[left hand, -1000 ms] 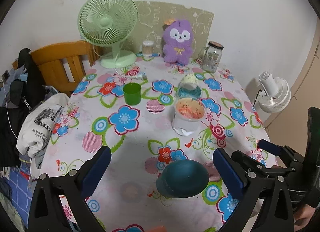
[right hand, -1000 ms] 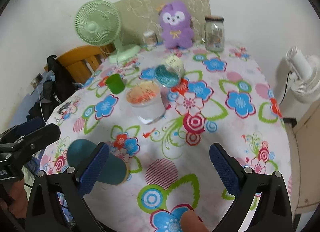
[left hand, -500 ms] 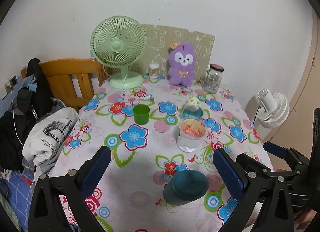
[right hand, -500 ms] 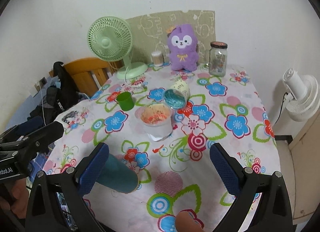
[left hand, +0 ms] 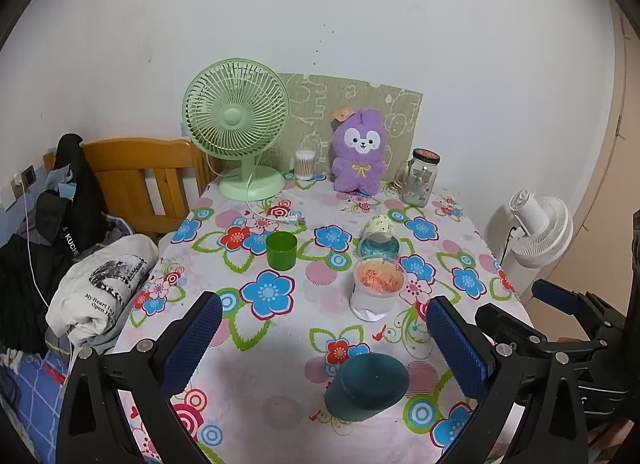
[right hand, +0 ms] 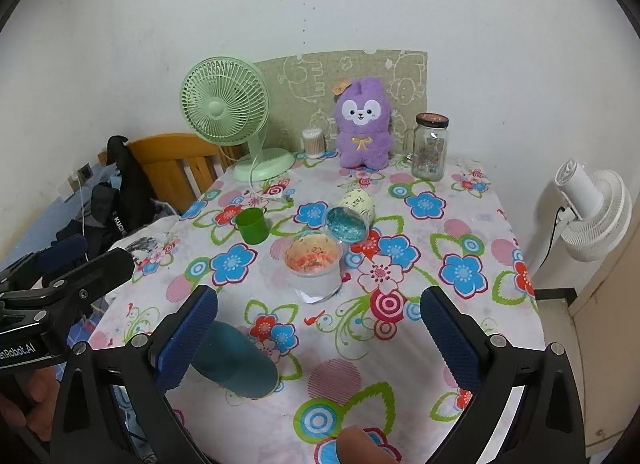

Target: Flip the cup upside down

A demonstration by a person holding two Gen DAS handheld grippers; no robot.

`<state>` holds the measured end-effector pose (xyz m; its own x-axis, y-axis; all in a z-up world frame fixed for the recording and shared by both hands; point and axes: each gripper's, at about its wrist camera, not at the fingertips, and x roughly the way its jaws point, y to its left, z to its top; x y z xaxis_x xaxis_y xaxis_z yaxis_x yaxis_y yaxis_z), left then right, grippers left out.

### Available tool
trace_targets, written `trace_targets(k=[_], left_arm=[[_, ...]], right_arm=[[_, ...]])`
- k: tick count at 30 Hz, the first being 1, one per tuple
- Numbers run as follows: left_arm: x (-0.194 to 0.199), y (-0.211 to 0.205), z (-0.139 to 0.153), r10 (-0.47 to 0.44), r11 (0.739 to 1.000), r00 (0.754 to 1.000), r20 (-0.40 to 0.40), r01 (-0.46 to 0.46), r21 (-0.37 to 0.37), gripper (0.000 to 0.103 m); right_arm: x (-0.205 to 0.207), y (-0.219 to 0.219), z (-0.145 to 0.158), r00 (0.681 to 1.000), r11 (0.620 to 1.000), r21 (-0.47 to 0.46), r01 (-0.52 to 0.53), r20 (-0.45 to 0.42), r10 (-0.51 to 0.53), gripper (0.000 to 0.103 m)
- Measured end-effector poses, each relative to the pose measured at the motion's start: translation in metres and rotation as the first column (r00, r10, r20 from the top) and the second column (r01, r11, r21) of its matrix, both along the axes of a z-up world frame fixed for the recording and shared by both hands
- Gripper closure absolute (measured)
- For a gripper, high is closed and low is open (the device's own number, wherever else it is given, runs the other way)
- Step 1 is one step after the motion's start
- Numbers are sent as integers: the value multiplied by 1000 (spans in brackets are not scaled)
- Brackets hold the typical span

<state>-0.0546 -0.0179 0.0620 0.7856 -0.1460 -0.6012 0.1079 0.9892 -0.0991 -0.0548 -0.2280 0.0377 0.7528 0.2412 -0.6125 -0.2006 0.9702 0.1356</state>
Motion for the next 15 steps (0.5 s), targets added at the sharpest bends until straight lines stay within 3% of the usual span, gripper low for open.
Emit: trace_targets(k=[15], left_arm=[[1, 7, 8, 24, 1000, 998, 56, -24, 2, 0]], right_arm=[[5, 0, 8, 999, 1000, -21, 23, 37, -22, 1]])
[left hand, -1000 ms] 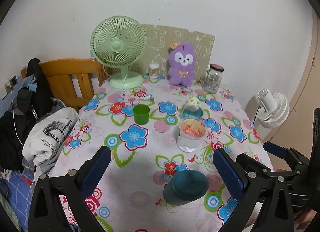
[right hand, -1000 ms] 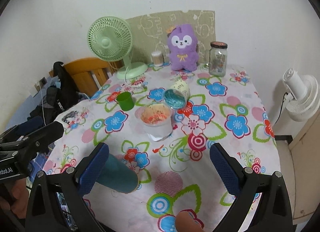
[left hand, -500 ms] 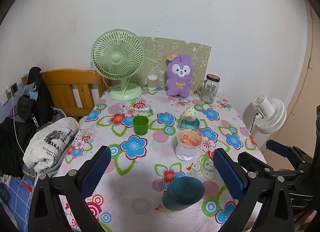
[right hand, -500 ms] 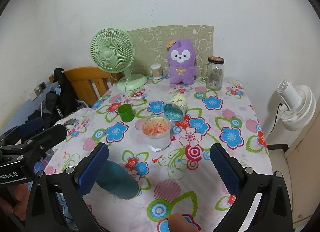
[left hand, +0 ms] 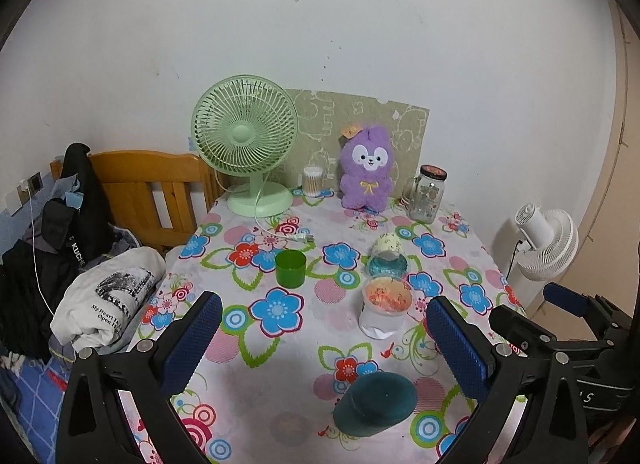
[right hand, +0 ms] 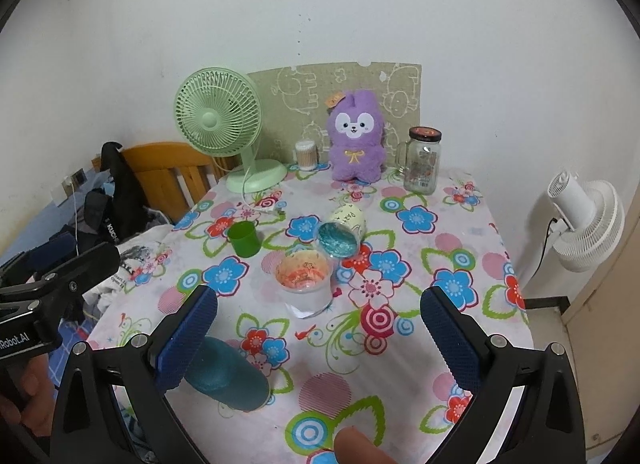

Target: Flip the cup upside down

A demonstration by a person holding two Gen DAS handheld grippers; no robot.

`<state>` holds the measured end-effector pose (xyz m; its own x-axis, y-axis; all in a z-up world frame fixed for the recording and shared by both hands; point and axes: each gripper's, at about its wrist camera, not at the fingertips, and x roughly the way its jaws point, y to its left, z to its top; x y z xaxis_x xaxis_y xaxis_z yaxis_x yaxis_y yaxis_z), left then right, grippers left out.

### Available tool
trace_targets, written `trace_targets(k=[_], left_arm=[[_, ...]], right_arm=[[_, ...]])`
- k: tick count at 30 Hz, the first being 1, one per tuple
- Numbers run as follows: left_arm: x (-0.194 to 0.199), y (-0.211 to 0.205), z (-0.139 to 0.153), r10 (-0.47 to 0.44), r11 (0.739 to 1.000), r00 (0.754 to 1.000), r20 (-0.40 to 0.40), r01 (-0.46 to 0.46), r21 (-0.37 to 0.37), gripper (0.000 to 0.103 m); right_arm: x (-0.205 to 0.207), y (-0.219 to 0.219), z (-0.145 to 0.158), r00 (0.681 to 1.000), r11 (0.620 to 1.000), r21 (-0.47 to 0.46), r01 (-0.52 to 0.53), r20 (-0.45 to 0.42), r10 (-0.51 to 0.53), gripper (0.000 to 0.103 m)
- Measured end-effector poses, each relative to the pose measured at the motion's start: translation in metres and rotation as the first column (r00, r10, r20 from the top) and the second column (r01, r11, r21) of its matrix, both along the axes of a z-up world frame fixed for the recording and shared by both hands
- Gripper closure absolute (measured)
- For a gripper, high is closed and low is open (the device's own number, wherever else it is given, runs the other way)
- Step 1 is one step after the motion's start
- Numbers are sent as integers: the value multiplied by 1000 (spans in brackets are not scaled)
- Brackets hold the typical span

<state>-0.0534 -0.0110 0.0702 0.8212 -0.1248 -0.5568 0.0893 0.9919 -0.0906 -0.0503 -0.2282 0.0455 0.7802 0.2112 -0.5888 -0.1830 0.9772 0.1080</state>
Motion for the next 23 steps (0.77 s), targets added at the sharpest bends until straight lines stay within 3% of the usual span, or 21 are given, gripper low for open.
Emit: trace_targets(k=[23], left_arm=[[-4, -7, 6, -2, 1000, 999, 52, 0, 26, 0]], right_arm=[[-5, -8, 9, 999, 999, 32, 10, 50, -12, 1]])
